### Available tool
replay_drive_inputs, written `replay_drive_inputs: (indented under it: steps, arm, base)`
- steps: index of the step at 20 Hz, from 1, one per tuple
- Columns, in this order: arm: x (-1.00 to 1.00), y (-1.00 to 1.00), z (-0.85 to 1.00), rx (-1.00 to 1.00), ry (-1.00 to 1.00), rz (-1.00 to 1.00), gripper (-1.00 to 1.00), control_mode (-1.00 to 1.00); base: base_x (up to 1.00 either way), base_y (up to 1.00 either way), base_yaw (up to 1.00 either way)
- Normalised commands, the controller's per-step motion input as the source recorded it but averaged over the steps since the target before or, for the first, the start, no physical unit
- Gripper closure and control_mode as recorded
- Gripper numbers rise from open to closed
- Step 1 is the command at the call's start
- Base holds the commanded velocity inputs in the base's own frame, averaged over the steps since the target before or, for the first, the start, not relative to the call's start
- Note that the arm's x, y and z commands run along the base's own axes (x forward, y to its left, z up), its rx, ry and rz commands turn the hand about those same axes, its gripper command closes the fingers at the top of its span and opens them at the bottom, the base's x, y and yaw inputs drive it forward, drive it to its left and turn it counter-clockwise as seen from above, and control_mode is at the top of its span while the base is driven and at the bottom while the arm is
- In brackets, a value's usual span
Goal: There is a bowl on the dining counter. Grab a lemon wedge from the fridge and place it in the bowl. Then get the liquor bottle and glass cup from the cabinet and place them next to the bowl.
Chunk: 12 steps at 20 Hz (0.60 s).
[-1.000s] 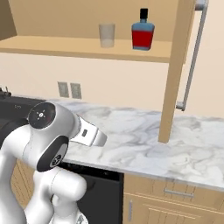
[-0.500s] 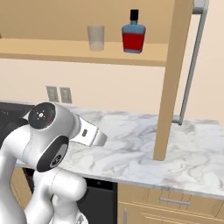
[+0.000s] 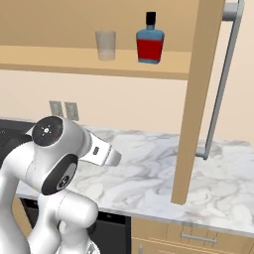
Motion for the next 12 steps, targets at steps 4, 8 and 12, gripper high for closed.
replay_drive_inputs:
  steps: [4, 8, 12]
  arm:
    - [0.16, -0.21, 0.52, -0.05, -0.26, 0.00, -1.00, -1.00]
    - [0.00, -0.09, 0.81, -0.12, -0.44, 0.00, -1.00, -1.00]
    - [0.00, 0.00, 0.93, -0.15, -0.42, 0.00, -1.00, -1.00]
  base:
    - [0.00, 0.00, 0.00]
    - [0.00, 0.00, 0.00]
    - [0.00, 0.00, 0.00]
